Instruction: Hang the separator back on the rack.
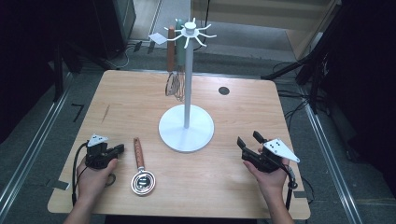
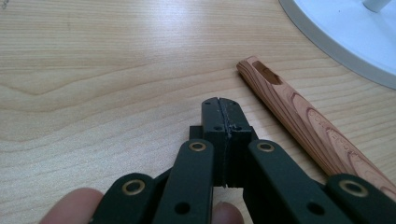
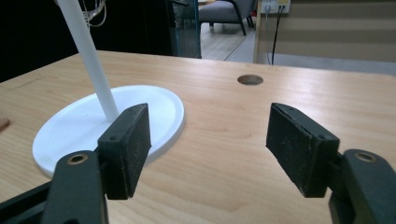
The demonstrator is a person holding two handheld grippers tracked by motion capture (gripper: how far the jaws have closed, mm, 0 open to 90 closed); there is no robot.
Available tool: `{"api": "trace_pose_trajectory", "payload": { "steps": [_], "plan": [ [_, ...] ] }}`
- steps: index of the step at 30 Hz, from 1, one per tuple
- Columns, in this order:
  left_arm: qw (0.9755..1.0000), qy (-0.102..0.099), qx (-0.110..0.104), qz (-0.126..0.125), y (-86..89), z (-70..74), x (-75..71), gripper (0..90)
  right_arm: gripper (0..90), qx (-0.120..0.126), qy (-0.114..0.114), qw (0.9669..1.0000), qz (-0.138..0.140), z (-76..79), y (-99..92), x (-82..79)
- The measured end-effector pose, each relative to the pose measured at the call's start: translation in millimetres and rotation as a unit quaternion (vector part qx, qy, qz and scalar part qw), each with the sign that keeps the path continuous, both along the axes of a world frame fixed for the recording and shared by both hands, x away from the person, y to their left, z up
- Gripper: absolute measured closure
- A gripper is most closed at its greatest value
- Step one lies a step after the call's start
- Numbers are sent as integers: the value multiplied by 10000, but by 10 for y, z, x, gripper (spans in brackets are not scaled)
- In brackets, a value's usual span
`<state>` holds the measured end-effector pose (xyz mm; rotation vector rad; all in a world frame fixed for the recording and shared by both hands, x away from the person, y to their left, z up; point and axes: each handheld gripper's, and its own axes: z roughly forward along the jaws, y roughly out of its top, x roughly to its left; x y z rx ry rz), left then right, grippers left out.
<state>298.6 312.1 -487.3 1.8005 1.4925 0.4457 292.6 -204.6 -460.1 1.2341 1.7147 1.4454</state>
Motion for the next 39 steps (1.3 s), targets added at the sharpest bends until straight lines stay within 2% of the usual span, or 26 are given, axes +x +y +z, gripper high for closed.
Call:
{"api": "trace_pose_trajectory", "payload": {
  "steps": [2, 8, 12, 15, 19, 24, 29, 31, 33, 36, 39],
  "plan": [
    [10000, 7, 33, -22, -7, -5, 2, 900, 340, -86, -35, 10000, -10, -45, -34, -22],
    [10000, 31, 19, -81, -19, -3, 42, 900, 348, -100, 18, 9999, -25, -126, -175, -97],
    [9998, 62, -172, -29, -27, -15, 69, 900, 352, -128, 20, 9999, -94, -184, -248, -152],
    [9999, 89, -77, -113, -75, -4, 92, 900, 375, -26, 49, 9999, -157, -207, -288, -181],
    [9996, 106, -93, -237, -171, -8, 119, 900, 389, 37, 19, 9999, -157, -213, -286, -202],
    [9992, 138, -41, -380, -312, -6, 136, 900, 400, 12, 8, 9999, -126, -217, -264, -205],
    [9991, 142, 9, -395, -389, 0, 139, 900, 411, 54, 23, 9999, -123, -219, -269, -203],
    [9990, 162, -244, -336, -362, 24, 110, 863, 411, 90, 18, 9999, -131, -216, -280, -201],
    [9985, 97, -422, -345, -334, 83, 44, 868, 416, 94, 31, 9999, -142, -214, -287, -205],
    [9974, 41, -514, -509, -352, 162, -82, 900, 423, 129, 46, 9998, -167, -212, -305, -207],
    [9953, 143, -496, -824, -445, 193, -194, 900, 424, 148, 72, 9997, -187, -214, -310, -202]
  ]
}}
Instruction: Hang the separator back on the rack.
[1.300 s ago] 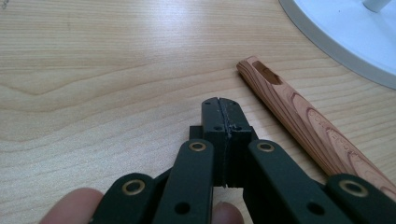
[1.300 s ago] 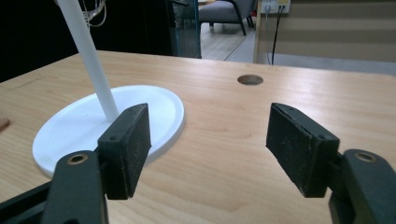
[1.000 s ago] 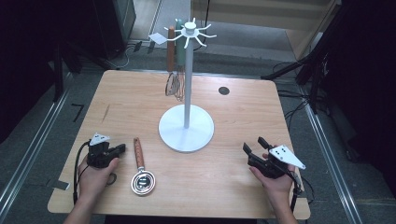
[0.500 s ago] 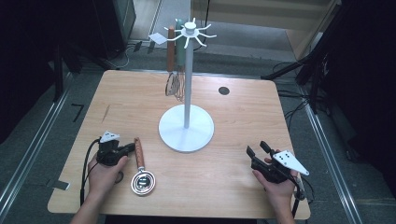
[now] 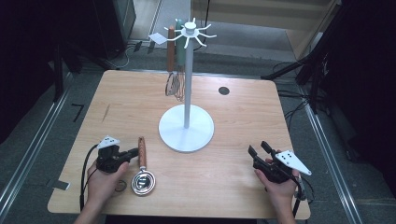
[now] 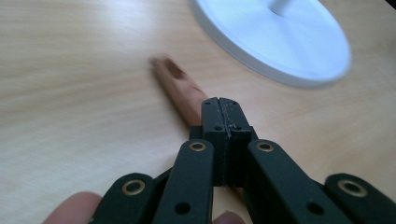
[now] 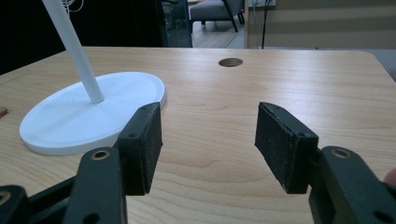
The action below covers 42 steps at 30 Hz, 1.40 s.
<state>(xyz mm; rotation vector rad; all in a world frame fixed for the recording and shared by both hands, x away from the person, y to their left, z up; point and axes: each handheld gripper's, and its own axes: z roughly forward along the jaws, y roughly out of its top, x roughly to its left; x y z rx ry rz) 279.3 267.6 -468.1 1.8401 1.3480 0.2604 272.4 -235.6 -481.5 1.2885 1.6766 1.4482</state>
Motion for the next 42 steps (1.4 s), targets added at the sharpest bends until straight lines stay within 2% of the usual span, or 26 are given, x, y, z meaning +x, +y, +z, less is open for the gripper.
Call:
{"api": "trace_pose_trajectory", "payload": {
  "steps": [3, 5, 8, 10, 13, 17, 26, 28, 33, 34, 36, 38, 40, 42],
  "plan": [
    [9997, 56, 57, -242, -133, 14, -69, 900, 427, 11, 17, 10000, -1, 2, 9, 0],
    [9991, 74, 184, -377, -221, 10, -95, 900, 428, 16, 25, 10000, 14, 1, 15, 0],
    [9976, 195, 447, -482, -321, -44, -103, 900, 431, 10, 49, 10000, 17, -3, 17, 6],
    [9970, 307, 492, -519, -333, -74, -97, 900, 432, 10, 56, 10000, 4, -6, 18, 10],
    [9963, 365, 556, -552, -296, -87, -95, 900, 433, 18, 55, 10000, -9, -5, 10, 8],
    [9962, 404, 525, -570, -195, -91, -92, 900, 436, 18, 46, 10000, -23, -9, 0, 12],
    [9966, 464, 515, -441, 134, -74, -40, 900, 442, 13, 89, 10000, -36, -18, 2, 18],
    [9975, 420, 414, -382, 198, -62, -34, 879, 443, 21, 103, 9999, -45, -18, -1, 17],
    [9997, 97, 234, 63, 294, 37, -44, 641, 445, 15, 87, 10000, -41, -16, -7, 16],
    [9998, 66, 130, 123, 321, 51, -38, 669, 446, 16, 86, 10000, -37, -16, -8, 15],
    [9996, 21, 54, 289, 380, 72, -17, 764, 446, 24, 89, 10000, -37, -16, -10, 17],
    [9984, 109, -15, 558, 456, 78, 41, 866, 446, 35, 95, 9999, -27, -16, -13, 17],
    [9956, 269, -10, 894, 538, 48, 134, 900, 447, 36, 97, 9999, -27, -18, -15, 19],
    [9932, 374, 7, 1100, 583, 13, 203, 900, 447, 37, 103, 9999, -31, -18, -16, 19]
  ]
}}
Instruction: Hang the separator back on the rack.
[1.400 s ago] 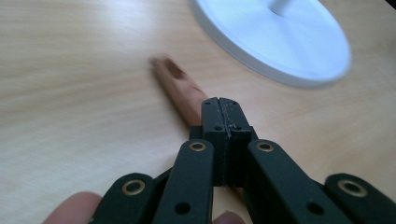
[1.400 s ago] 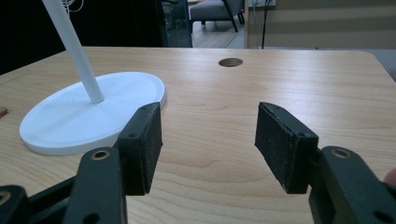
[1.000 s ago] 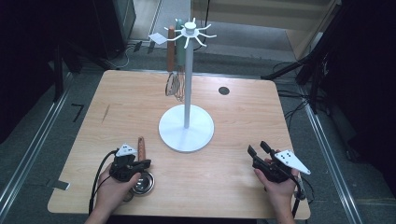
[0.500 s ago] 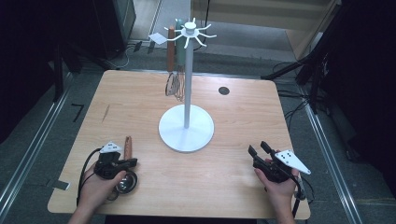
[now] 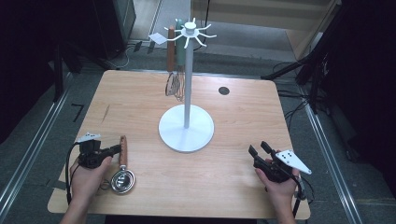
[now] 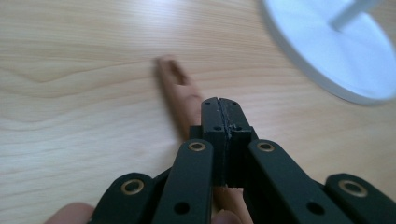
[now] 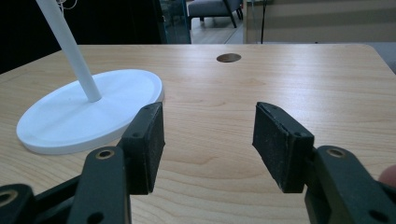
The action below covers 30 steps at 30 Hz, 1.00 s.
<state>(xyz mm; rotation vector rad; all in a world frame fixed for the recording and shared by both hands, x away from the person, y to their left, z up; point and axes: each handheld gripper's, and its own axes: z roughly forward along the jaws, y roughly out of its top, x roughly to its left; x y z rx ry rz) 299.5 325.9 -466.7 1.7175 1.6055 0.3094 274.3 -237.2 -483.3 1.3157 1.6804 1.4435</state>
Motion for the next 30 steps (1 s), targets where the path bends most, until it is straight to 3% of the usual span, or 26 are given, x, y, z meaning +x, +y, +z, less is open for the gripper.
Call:
{"api": "trace_pose_trajectory", "payload": {
  "steps": [2, 5, 9, 22, 24, 30],
  "plan": [
    [9998, 99, 46, 173, 29, -47, 59, 900, 447, -6, -5, 10000, 4, 1, -2, -1],
    [9992, 271, 184, 217, 34, -105, 123, 900, 448, 4, 8, 10000, 1, 1, -10, -3],
    [9992, 281, 176, 220, 5, -105, 191, 900, 450, 12, 8, 10000, -28, -2, -23, -7],
    [9976, 370, 434, -395, -270, -89, 371, 900, 452, 15, 9, 10000, -55, -4, -42, -12],
    [9976, 376, 366, -456, -302, -95, 384, 900, 453, 17, 10, 10000, -55, -3, -44, -12],
    [9966, 378, 424, -591, -369, -61, 392, 867, 454, 13, 13, 10000, -62, -2, -49, -15]
  ]
}}
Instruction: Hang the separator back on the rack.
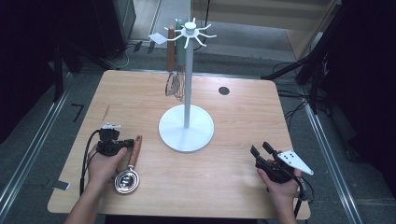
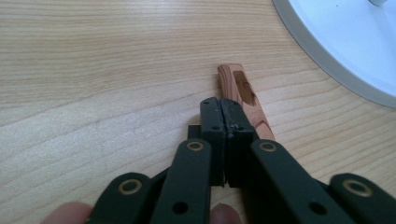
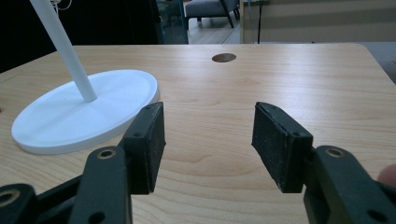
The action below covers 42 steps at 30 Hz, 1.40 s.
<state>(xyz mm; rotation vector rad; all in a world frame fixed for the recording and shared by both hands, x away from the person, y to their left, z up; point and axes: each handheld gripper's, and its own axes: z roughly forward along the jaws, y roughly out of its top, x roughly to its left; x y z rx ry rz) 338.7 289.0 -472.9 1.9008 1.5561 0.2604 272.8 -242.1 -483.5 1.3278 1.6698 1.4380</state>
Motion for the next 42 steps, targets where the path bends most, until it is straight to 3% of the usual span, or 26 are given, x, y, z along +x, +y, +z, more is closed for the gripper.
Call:
{"api": "trace_pose_trajectory", "payload": {
  "steps": [5, 7, 11, 17, 20, 27, 35, 39, 42],
  "plan": [
    [9997, -3, -222, -39, 38, 90, -129, 742, 454, -2, -14, 10000, -2, -1, -11, -2],
    [9998, 4, -168, -95, 30, 111, -206, 696, 454, 2, -7, 10000, -6, -1, -15, 0],
    [9998, -19, 5, -190, -24, 141, -391, 619, 453, 8, 9, 10000, -12, -2, -11, 3],
    [9976, 76, 542, -429, -197, 131, -583, 556, 454, -7, 10, 10000, -5, -5, 1, 5],
    [9960, 149, 754, -456, -227, 101, -598, 603, 454, 3, 25, 10000, -12, -7, 5, 7],
    [9947, 189, 853, -543, -185, 100, -573, 709, 455, 4, 39, 10000, -22, -11, -1, 12],
    [9917, 289, 910, -856, -42, 123, -533, 711, 455, -2, 44, 10000, -24, -14, 0, 12],
    [9901, 323, 1077, -844, 13, 124, -514, 682, 455, -4, 42, 10000, -37, -16, -1, 14],
    [9898, 371, 1067, -864, 33, 134, -497, 635, 455, 12, 60, 10000, -29, -16, 0, 15]
  ]
}}
